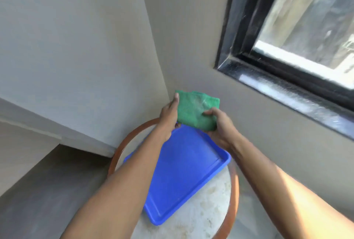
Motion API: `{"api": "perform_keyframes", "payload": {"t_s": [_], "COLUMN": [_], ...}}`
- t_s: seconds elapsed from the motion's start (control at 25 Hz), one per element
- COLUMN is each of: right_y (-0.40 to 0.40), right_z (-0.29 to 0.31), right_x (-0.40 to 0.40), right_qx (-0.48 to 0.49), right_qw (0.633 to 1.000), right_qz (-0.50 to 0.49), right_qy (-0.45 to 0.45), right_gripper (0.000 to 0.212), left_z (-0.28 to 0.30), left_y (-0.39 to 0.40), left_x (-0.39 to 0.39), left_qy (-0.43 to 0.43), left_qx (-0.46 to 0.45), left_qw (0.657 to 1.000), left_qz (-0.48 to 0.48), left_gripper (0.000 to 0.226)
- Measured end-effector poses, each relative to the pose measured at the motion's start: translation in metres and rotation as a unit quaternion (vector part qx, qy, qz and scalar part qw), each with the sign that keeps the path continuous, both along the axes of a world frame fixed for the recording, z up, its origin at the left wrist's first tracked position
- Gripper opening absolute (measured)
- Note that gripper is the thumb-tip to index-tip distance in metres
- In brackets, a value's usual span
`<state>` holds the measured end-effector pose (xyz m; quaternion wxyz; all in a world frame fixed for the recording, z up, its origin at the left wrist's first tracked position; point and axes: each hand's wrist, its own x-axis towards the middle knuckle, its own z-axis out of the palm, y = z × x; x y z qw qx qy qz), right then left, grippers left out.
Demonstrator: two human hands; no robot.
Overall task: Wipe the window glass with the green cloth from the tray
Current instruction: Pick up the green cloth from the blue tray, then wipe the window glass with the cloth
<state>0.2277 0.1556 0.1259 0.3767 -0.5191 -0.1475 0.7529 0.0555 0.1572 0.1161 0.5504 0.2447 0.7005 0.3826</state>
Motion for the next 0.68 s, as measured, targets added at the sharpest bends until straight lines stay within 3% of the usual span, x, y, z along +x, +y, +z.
{"api": "perform_keyframes", "payload": {"t_s": [0.2,0.4,0.6,0.68], "right_y": [0.026,0.005,-0.001,0.003], "right_z": [0.250,0.478,0.594,0.620], "right_x": [0.095,0.166,0.199,0.206], "right_qx": [0.203,0.343,0.400,0.482], "right_qw": [0.977,0.933,0.904,0.848], "right_qz": [-0.019,-0.044,-0.139,-0.219], "right_qy": [0.058,0.098,0.061,0.024], "right_gripper": [0.048,0.044,0.039,0.035], "left_z": [0.257,0.494,0.621,0.639], "left_y": [0.059,0.067,0.093,0.114], "left_x": [0.070,0.152,0.205,0.211], "left_qy": [-0.041,-0.080,-0.022,0.095], "left_qx": [0.246,0.407,0.534,0.605], "left_qw": [0.958,0.881,0.802,0.759], "left_qz": [-0.139,-0.227,-0.266,-0.221], "left_gripper": [0.051,0.052,0.060,0.053]}}
